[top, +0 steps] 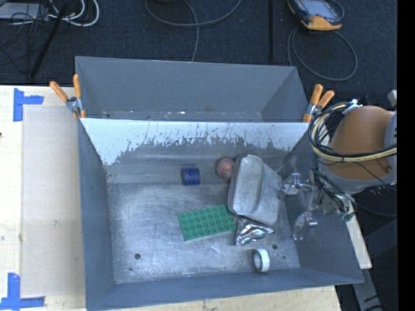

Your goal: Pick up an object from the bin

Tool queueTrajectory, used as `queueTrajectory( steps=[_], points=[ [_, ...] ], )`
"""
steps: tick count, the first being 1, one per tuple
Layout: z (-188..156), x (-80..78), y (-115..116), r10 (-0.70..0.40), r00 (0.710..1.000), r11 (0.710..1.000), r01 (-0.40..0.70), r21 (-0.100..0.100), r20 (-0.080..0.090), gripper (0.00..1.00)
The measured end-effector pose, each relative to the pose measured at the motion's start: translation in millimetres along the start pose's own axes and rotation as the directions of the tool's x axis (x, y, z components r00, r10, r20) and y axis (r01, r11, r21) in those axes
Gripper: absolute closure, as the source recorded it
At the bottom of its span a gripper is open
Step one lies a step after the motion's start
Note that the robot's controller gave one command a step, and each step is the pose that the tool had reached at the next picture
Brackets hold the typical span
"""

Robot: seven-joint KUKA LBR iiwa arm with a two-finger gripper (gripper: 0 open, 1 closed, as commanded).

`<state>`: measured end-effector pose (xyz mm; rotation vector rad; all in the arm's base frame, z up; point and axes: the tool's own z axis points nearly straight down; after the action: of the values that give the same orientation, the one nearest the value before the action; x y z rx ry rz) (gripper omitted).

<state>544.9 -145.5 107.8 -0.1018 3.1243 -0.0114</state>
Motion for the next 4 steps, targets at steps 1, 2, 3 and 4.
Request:
queueTrajectory(
  steps=[1,2,3,4],
  points=[
    [12,2.2,16,0.001,1.0,1.0,-0.001,-0.003,-0.008,0.0],
    [34,28.8,85,0.001,1.0,1.0,-0.001,-0.01,-0.017,0.0],
    [33,28.0,83,0.0,1.0,1.0,0.0,-0.008,-0.017,1.0],
    [-92,31.6,81,-0.049,0.999,0.999,0.049,-0.007,-0.008,1.0]
  ],
)
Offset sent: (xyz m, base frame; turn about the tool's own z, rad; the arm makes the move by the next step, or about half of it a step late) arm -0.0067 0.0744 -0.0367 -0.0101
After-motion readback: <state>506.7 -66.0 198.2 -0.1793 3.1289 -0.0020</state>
